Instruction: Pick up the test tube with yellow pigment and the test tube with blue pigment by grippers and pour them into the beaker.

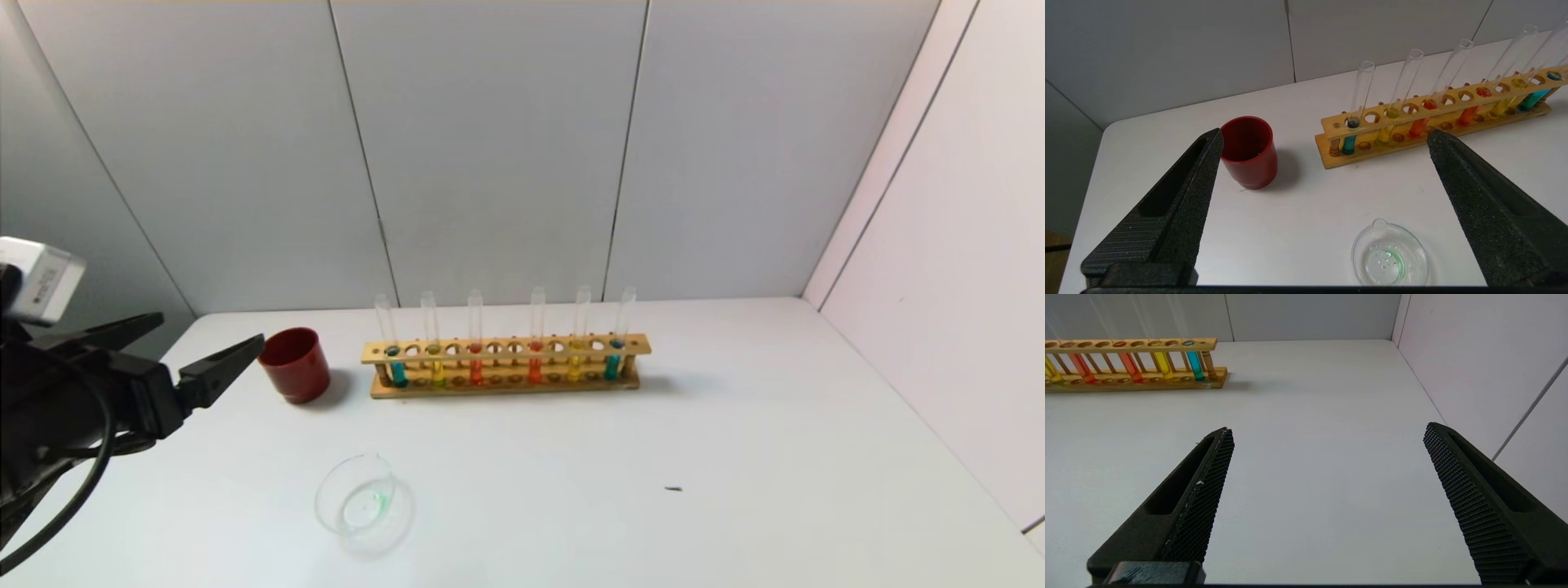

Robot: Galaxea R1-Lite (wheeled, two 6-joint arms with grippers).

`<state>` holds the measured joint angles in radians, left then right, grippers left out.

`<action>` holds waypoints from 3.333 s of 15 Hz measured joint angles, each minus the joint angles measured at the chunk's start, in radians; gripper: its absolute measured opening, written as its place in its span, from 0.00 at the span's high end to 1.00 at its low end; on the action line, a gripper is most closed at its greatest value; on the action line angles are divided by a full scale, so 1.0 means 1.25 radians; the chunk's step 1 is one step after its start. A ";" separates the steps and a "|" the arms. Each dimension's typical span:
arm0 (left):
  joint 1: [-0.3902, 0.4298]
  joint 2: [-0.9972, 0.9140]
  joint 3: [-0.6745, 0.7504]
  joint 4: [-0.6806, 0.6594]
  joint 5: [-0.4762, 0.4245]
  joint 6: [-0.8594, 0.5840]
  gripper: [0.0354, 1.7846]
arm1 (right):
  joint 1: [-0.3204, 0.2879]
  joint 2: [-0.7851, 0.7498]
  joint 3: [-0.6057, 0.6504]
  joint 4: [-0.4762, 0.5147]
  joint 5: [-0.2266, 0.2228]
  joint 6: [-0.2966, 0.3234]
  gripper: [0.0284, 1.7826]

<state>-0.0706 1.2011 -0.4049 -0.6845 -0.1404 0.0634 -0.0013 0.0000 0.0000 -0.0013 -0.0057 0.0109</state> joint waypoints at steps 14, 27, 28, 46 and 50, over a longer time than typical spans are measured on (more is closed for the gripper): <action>-0.097 0.510 -0.062 -0.437 0.064 -0.023 0.02 | 0.000 0.000 0.000 0.000 0.000 0.000 0.05; -0.145 0.692 -0.173 -0.509 0.113 -0.021 0.02 | 0.000 0.000 0.000 0.000 0.000 0.000 0.05; -0.145 0.699 -0.180 -0.510 0.113 -0.020 0.02 | 0.000 0.000 0.000 0.000 0.000 0.000 0.05; -0.146 0.755 -0.255 -0.520 0.144 -0.020 0.76 | 0.000 0.000 0.000 0.000 0.000 0.000 0.05; -0.145 0.749 -0.249 -0.522 0.143 -0.020 0.83 | 0.000 0.000 0.000 0.000 0.000 0.000 0.05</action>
<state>-0.2523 2.1368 -0.7157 -1.3368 0.0385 0.0383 -0.0017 0.0000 0.0000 -0.0013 -0.0057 0.0104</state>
